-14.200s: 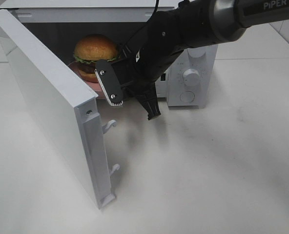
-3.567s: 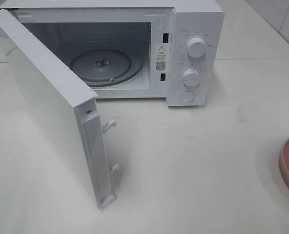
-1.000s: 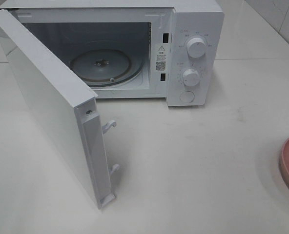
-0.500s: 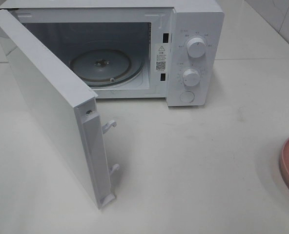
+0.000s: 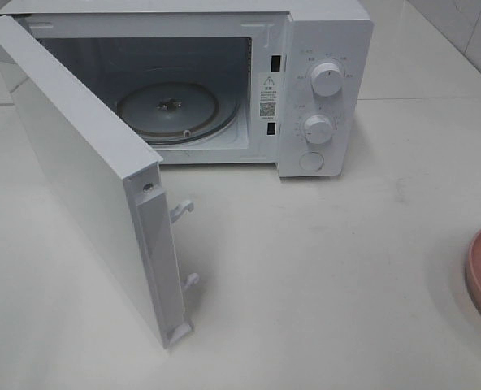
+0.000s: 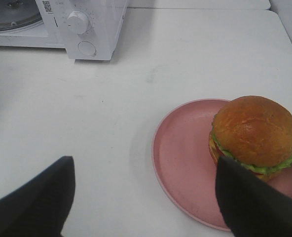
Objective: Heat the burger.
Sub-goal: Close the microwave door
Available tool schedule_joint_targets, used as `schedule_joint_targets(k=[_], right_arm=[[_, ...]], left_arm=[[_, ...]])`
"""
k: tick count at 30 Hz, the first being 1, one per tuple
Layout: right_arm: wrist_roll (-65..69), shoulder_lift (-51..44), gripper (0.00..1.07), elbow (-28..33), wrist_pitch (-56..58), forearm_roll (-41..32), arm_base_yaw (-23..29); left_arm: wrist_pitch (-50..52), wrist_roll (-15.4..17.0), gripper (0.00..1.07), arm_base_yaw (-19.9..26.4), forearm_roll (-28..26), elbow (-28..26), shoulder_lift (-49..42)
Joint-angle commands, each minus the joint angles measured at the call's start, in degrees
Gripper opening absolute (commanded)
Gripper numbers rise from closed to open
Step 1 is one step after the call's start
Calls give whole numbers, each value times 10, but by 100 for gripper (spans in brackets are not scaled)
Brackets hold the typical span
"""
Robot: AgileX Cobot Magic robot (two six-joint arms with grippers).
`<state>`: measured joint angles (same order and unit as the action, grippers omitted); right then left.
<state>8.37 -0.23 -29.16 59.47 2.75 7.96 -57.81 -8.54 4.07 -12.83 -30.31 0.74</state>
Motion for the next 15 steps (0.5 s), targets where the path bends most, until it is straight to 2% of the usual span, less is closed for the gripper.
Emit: schedule_joint_targets(k=[1, 2, 4, 5, 6, 7, 9, 10, 11, 13, 14, 15], right_arm=[[-5, -15, 75, 1, 1, 1, -5], [-5, -15, 75, 1, 1, 1, -5], [-5, -15, 75, 1, 1, 1, -5], [-5, -15, 75, 1, 1, 1, -5], [-5, -15, 75, 1, 1, 1, -5], [-5, -15, 75, 1, 1, 1, -5], [-5, -15, 75, 1, 1, 1, -5], [-5, -15, 75, 1, 1, 1, -5], [-5, -15, 75, 1, 1, 1, -5], [-5, -15, 75, 1, 1, 1, -5], [-5, -15, 75, 1, 1, 1, -5], [-4, -15, 75, 1, 1, 1, -5]], left_arm=[[28, 1, 89, 1, -6, -5, 17], [45, 1, 81, 1, -6, -5, 36], [55, 1, 77, 1, -6, -5, 44], [70, 1, 68, 1, -6, -5, 65], [70, 1, 68, 1, -6, -5, 65], [85, 1, 60, 1, -9, -5, 84], [92, 1, 57, 1, -10, -5, 93], [109, 1, 49, 1, -10, -5, 117], [109, 1, 49, 1, -10, -5, 117], [134, 1, 32, 1, -10, -5, 153], [134, 1, 32, 1, -10, -5, 153], [156, 1, 18, 1, -10, -1, 174]])
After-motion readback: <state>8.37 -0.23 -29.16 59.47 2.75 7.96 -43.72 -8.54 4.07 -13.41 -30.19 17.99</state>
